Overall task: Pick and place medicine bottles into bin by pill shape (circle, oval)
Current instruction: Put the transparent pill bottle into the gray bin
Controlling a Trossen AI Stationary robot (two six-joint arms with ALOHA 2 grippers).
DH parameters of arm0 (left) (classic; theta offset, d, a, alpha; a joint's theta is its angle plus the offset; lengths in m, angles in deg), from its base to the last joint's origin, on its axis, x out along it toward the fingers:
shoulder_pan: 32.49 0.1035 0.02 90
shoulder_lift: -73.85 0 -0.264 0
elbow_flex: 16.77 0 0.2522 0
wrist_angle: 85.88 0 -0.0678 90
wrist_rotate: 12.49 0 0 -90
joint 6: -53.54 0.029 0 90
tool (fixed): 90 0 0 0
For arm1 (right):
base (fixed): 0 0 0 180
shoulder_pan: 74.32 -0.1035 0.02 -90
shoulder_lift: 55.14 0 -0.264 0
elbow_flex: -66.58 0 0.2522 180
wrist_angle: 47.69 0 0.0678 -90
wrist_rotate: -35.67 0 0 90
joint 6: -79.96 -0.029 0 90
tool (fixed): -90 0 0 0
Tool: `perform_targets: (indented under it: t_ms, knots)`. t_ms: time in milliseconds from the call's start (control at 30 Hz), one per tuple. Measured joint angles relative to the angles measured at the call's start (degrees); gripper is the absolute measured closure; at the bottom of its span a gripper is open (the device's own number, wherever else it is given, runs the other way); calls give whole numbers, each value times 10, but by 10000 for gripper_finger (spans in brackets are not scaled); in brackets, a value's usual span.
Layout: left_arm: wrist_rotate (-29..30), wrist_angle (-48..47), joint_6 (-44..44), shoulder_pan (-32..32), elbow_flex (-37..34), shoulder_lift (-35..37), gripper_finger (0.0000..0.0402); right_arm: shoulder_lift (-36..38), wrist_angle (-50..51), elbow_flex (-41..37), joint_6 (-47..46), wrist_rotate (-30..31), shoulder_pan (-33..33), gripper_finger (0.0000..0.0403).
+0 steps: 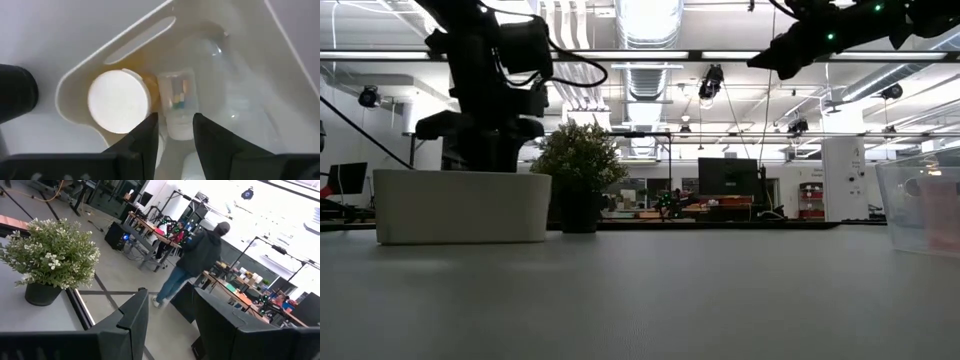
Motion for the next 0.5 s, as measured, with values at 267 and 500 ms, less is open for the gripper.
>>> perform_targets:
  t_ms: [267,500]
  knots:
    - [-14,6,-144,-3,0,-34,297,5,11,0,-4,-1,0,259]
    - [-16,6,-195,-3,5,-77,297,14,17,0,2,-1,0,259]
